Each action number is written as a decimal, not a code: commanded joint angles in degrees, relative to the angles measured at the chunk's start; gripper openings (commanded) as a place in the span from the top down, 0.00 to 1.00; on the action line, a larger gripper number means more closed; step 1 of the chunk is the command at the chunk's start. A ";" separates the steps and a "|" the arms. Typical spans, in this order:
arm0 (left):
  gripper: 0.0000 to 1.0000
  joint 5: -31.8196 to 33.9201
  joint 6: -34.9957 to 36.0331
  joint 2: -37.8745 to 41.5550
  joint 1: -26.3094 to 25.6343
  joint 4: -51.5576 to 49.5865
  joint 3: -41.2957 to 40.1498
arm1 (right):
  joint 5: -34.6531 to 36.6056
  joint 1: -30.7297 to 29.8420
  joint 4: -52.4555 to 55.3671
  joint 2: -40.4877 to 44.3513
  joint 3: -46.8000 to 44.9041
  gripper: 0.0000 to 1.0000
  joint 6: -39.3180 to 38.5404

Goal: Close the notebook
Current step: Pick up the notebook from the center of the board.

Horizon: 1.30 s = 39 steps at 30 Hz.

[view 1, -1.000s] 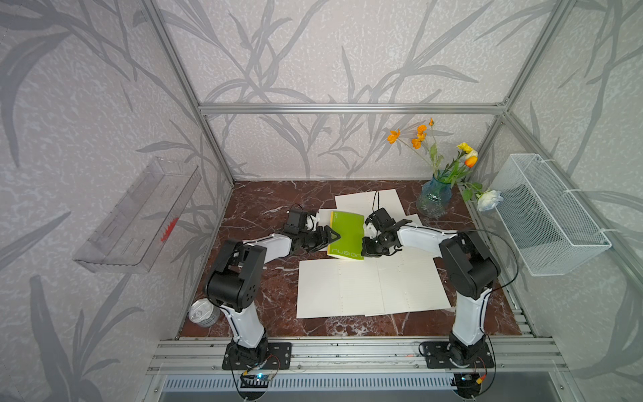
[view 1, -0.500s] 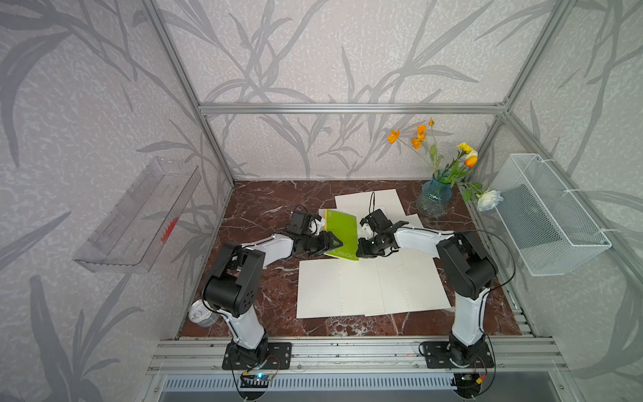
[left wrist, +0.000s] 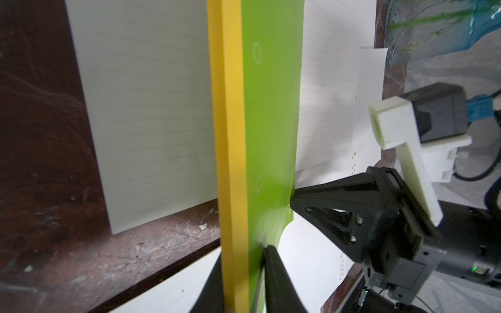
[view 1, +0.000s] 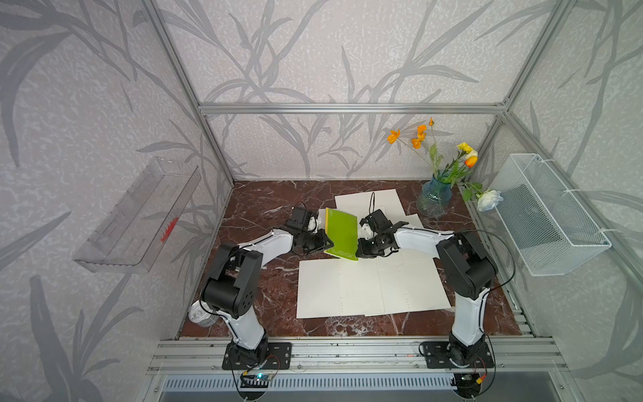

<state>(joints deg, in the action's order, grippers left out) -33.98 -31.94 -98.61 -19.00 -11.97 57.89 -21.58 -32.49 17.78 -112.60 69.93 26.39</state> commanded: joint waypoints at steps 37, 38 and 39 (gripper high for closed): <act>1.00 5.09 20.77 -10.17 12.98 -35.01 40.95 | -1.72 0.97 6.39 14.49 -1.11 0.85 -2.70; 1.00 4.98 21.50 -11.36 13.52 -35.89 42.72 | -1.65 1.10 6.49 14.48 -1.40 0.85 -2.90; 1.00 5.02 22.02 -12.59 14.04 -36.53 44.26 | -1.54 1.14 6.58 14.45 -1.51 0.85 -3.09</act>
<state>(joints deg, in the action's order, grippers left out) -27.59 -13.47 -109.03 -6.17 -45.39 97.86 -23.18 -31.64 23.03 -99.85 69.45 24.25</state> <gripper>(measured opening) 0.063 0.150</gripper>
